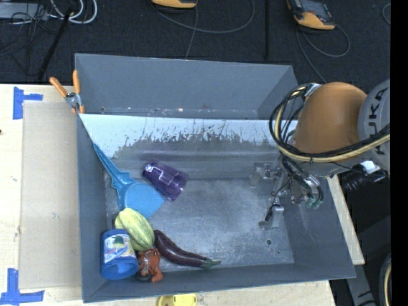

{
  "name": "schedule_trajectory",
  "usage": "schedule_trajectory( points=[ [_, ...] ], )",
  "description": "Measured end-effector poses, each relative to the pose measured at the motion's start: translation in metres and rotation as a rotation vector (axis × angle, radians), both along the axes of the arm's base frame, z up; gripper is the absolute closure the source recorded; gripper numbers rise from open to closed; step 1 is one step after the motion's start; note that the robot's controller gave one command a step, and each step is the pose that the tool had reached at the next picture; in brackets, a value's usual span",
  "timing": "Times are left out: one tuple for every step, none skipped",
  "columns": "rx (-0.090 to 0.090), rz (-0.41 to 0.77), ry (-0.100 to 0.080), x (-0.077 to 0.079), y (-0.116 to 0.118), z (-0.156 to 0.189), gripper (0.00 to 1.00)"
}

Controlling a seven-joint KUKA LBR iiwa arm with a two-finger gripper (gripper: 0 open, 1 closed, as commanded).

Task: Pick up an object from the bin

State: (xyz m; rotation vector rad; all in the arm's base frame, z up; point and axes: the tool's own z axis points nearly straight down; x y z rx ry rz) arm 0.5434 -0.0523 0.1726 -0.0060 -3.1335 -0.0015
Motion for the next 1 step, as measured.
schedule_trajectory(
  points=[
    [-0.001, 0.001, -0.007, 0.0014, 0.0002, 0.0045, 0.00]
  ],
)
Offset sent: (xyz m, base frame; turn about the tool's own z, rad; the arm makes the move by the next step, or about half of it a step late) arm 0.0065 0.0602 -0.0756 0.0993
